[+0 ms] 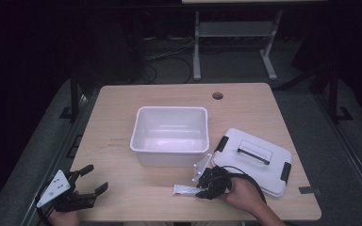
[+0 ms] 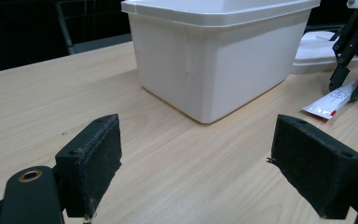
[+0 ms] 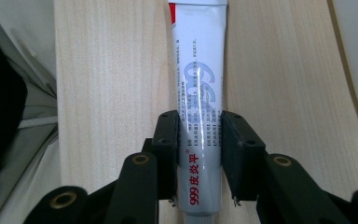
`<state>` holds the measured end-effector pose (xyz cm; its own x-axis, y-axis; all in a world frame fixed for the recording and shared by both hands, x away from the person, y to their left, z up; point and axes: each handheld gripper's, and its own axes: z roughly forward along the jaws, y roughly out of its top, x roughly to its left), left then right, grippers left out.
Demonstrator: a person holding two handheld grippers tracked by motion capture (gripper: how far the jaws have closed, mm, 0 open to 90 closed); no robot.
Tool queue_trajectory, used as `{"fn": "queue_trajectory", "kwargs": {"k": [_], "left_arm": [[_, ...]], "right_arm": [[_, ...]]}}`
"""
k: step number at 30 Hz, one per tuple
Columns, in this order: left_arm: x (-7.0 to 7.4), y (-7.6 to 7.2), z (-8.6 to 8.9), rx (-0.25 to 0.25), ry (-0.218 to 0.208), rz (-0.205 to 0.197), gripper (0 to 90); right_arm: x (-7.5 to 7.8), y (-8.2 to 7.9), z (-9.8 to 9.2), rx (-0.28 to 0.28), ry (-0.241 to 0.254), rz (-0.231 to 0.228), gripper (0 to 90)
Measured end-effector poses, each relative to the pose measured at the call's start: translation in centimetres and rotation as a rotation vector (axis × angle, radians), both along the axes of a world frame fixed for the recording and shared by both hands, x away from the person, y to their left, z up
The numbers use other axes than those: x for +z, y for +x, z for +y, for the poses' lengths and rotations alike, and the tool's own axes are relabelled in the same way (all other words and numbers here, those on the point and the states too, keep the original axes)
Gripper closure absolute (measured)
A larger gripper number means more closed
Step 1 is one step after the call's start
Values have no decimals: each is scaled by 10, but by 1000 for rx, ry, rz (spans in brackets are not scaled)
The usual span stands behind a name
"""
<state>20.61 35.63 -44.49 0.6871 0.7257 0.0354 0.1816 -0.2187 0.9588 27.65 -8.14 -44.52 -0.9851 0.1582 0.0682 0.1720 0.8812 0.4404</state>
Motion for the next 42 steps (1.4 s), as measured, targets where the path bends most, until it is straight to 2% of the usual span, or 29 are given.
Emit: {"fn": "queue_trajectory", "kwargs": {"k": [20, 42], "left_arm": [[0, 1, 0, -1, 1, 3, 157], [1, 0, 0, 1, -5, -3, 157]], "right_arm": [[5, -1, 2, 33, 6, 10, 683], [48, 6, 4, 87, 8, -16, 683]]}}
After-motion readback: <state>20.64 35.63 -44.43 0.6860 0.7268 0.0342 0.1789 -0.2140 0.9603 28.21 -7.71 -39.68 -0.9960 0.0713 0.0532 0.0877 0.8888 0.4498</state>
